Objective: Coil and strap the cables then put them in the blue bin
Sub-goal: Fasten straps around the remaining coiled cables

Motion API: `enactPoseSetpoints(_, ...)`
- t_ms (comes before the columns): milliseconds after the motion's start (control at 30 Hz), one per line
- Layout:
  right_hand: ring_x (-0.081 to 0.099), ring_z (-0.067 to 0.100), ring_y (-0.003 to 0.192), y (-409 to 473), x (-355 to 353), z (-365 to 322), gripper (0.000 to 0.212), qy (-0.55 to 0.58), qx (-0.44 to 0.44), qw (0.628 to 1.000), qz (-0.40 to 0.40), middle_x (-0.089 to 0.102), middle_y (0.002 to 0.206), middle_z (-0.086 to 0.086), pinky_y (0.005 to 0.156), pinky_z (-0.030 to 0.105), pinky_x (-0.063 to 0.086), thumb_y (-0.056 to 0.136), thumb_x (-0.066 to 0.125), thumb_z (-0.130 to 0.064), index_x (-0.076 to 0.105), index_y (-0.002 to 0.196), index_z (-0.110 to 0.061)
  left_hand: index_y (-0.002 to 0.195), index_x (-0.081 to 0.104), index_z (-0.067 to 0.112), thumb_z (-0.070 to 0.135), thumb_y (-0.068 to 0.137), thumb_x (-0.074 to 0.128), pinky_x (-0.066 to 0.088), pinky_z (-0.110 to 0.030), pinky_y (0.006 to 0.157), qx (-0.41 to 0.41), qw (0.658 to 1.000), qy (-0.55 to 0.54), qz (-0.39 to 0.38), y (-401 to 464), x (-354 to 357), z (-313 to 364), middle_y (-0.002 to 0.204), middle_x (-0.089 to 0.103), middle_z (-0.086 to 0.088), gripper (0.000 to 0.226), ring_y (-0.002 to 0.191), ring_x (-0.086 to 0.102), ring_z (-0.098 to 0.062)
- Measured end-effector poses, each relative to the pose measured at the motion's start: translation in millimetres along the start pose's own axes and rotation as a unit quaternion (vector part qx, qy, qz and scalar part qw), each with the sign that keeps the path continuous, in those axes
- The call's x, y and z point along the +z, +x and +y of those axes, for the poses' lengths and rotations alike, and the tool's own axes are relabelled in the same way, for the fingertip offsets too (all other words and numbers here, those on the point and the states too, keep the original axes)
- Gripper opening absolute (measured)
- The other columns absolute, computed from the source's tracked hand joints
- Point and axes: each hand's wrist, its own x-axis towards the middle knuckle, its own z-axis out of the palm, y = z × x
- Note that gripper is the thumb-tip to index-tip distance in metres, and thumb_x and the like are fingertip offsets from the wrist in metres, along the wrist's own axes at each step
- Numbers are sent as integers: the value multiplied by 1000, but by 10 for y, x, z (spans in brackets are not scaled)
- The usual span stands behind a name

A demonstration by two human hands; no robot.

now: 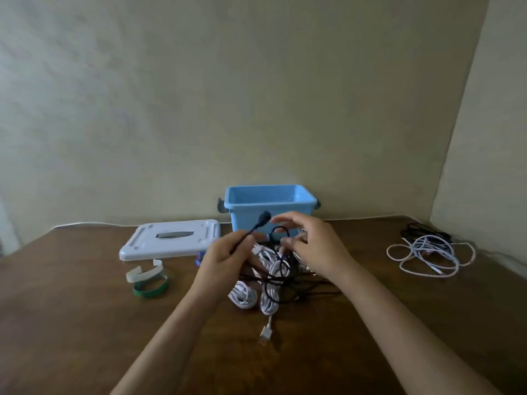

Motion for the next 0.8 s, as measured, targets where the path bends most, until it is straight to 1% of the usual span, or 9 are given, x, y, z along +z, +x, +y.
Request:
enactPoseSetpoints(100, 67, 1, 86, -1, 173, 155, 44, -60, 27, 997, 38, 68, 117, -15, 74, 28, 59, 95, 68, -12, 62, 124, -44, 126, 56, 21, 10, 105, 45, 62, -48, 67, -31, 996, -71, 43, 22, -83, 21, 70, 69, -18, 26, 68, 72, -34)
enactPoseSetpoints(200, 57, 3, 115, -50, 334, 181, 56, -114, -1, 992, 47, 61, 129, -14, 88, 10, 47, 91, 59, 4, 64, 130, -35, 131, 46, 24, 3, 104, 41, 61, -54, 68, -44, 995, -73, 51, 49, -125, -7, 73, 70, -21, 34, 70, 71, -41)
enactPoseSetpoints(267, 51, 3, 122, -86, 416, 74, 46, -93, -60, 992, 61, 60, 128, -13, 100, 11, 41, 88, 54, -2, 69, 125, -26, 122, 51, 15, 2, 103, 39, 60, -53, 65, -37, 997, -57, 42, 54, -124, -19, 73, 71, -19, 26, 70, 70, -42)
enactPoseSetpoints(367, 58, 3, 112, -171, 500, -54, 30, -32, -61, 998, -4, 67, 118, -15, 98, 30, 49, 95, 55, -40, 63, 123, -34, 110, 67, 7, 7, 102, 40, 60, -38, 70, -43, 998, -35, 32, 72, -121, -30, 85, 74, -18, 28, 80, 72, -30)
enactPoseSetpoints(467, 67, 2, 100, -227, 521, -32, 49, -45, -23, 997, -59, 70, 113, -19, 86, 33, 54, 88, 61, -67, 43, 128, -44, 119, 66, 5, 12, 100, 29, 58, -38, 82, -88, 983, -159, -28, 73, -115, -28, 96, 75, -19, 42, 91, 72, -30)
enactPoseSetpoints(567, 66, -3, 100, -285, 526, 45, 61, -3, -32, 999, -39, 68, 116, -23, 85, 26, 53, 86, 70, -59, 39, 136, -43, 123, 62, 0, 8, 86, 35, 59, -34, 79, -91, 961, -251, -73, 65, -160, -48, 103, 74, -18, 47, 92, 70, -29)
enactPoseSetpoints(667, 61, -5, 71, -284, 493, 117, 59, 4, -29, 999, -33, 67, 78, -23, 64, 16, 43, 88, 72, -50, 44, 140, -41, 134, 55, -2, -1, 65, 40, 59, -33, 78, -88, 968, -211, -100, 89, -178, -96, 114, 72, -17, 70, 100, 70, -28)
enactPoseSetpoints(733, 58, -6, 66, -266, 447, 136, 53, -3, -22, 999, -36, 60, 66, -24, 61, 14, 39, 92, 69, -44, 48, 141, -42, 140, 49, -1, -19, 74, 35, 58, -28, 79, -85, 980, -143, -107, 103, -181, -122, 115, 72, -13, 69, 104, 71, -24)
enactPoseSetpoints(800, 63, -6, 74, -241, 404, 170, 50, 15, -11, 999, -37, 66, 77, -22, 69, 15, 43, 95, 68, -39, 51, 142, -42, 141, 47, 2, -27, 86, 37, 58, -29, 85, -59, 993, -43, -95, 112, -196, -159, 114, 72, -5, 62, 103, 72, -17)
